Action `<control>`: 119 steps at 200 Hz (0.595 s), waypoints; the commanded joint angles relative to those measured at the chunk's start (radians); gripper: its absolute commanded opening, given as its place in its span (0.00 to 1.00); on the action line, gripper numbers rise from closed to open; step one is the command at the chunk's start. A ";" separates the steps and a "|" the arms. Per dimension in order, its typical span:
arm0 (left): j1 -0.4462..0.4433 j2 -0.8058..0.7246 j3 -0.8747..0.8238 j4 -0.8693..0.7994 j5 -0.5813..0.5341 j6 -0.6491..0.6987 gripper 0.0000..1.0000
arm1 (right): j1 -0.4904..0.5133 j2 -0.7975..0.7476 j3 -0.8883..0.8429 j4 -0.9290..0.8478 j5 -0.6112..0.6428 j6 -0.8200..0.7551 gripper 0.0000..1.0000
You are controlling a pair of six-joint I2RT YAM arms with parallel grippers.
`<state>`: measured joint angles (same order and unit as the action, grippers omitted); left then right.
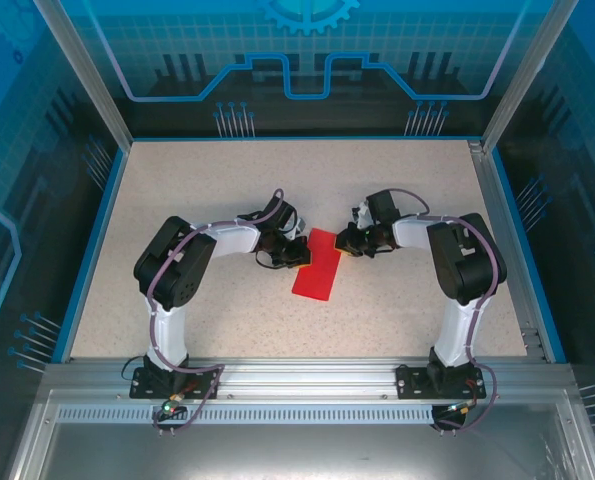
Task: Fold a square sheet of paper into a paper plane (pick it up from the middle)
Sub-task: Fold the square sheet of paper in half at the center of the table.
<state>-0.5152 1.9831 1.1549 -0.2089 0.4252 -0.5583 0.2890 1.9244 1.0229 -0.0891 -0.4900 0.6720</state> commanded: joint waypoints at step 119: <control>-0.008 0.048 -0.028 -0.095 -0.062 0.027 0.00 | -0.008 0.067 0.080 -0.098 0.064 -0.008 0.13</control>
<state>-0.5152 1.9831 1.1549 -0.2085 0.4252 -0.5472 0.2855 1.9717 1.1023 -0.1337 -0.4530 0.6685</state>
